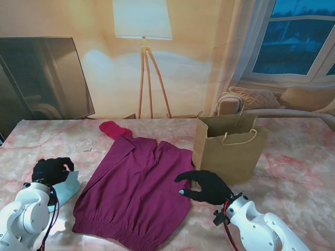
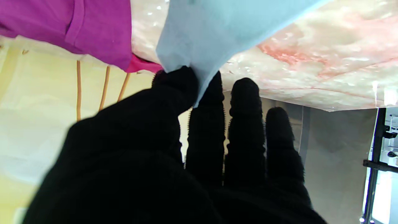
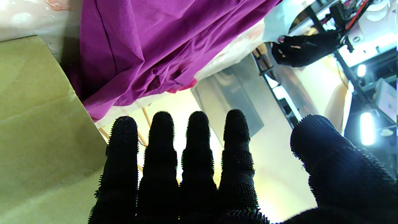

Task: Fold the socks and the shorts into the kraft paper bag

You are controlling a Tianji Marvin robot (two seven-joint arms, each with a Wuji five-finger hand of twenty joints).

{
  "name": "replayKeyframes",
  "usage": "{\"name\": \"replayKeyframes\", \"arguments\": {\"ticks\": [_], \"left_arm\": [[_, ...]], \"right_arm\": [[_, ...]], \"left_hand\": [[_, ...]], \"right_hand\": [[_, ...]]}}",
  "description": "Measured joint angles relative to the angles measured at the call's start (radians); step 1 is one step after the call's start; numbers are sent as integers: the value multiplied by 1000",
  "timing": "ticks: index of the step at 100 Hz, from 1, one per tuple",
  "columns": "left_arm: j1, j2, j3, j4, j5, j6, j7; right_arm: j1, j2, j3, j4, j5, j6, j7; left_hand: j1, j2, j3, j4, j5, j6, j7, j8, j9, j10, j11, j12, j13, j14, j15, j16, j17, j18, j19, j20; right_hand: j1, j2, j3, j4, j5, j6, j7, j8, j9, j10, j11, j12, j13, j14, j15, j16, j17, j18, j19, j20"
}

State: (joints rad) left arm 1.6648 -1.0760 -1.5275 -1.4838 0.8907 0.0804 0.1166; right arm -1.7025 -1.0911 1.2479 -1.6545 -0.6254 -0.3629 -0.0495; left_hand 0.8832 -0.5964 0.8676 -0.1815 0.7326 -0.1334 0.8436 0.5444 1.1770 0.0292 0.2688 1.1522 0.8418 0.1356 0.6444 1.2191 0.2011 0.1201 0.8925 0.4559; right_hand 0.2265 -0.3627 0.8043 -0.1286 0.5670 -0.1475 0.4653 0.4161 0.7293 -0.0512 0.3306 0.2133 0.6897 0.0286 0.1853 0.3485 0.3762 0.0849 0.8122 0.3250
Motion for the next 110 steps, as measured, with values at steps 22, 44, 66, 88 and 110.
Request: {"name": "replayKeyframes", "arguments": {"ticks": [22,44,66,88,110], "left_arm": [[1,-6,-13,-2,2,-24,-18],[-12,-20,-14,21,-41,-86,96],[-23,-35,-33,37,-52,-133,150],[29,-37,-97,17,-108,-197,70],[129,-36,-156,-11,-97,-227,70]], "right_arm": [[2,0,-4,0,3,10,3],[2,0,-5,-2,7,13,6],[1,0,-5,-2,7,12,4],[-6,0,-4,-3,11,12,8],[-7,0,-9,-7,11,12,13]], "left_hand": [[15,15,-22,0,9,7,-15,-36,-10,9,0,23,0,0,-13,0,-10,-43,-24,-21],[23,15,-33,0,40,1,-15,-44,-10,11,0,24,-1,0,-39,-11,-12,-53,-24,-22],[23,15,-33,0,106,-72,50,-18,-10,11,-3,23,-1,-1,-79,-79,-3,-56,-1,-22],[23,15,-33,0,107,-101,88,48,-10,11,-3,22,-1,-15,-91,-89,-9,-61,-12,-22],[23,26,-58,0,106,-128,89,70,-14,-3,-10,22,-47,-40,-119,-94,-50,-57,-25,-22]], "right_hand": [[0,0,0,0,0,0,0,0,0,0,0,0,0,0,0,0,0,0,0,0],[0,0,0,0,0,0,0,0,0,0,0,0,0,0,0,0,0,0,0,0],[0,0,0,0,0,0,0,0,0,0,0,0,0,0,0,0,0,0,0,0],[0,1,0,0,0,0,0,0,0,0,0,0,0,0,0,0,0,0,1,0],[0,1,0,0,0,0,0,0,0,0,0,0,0,0,6,0,0,0,1,0]]}}
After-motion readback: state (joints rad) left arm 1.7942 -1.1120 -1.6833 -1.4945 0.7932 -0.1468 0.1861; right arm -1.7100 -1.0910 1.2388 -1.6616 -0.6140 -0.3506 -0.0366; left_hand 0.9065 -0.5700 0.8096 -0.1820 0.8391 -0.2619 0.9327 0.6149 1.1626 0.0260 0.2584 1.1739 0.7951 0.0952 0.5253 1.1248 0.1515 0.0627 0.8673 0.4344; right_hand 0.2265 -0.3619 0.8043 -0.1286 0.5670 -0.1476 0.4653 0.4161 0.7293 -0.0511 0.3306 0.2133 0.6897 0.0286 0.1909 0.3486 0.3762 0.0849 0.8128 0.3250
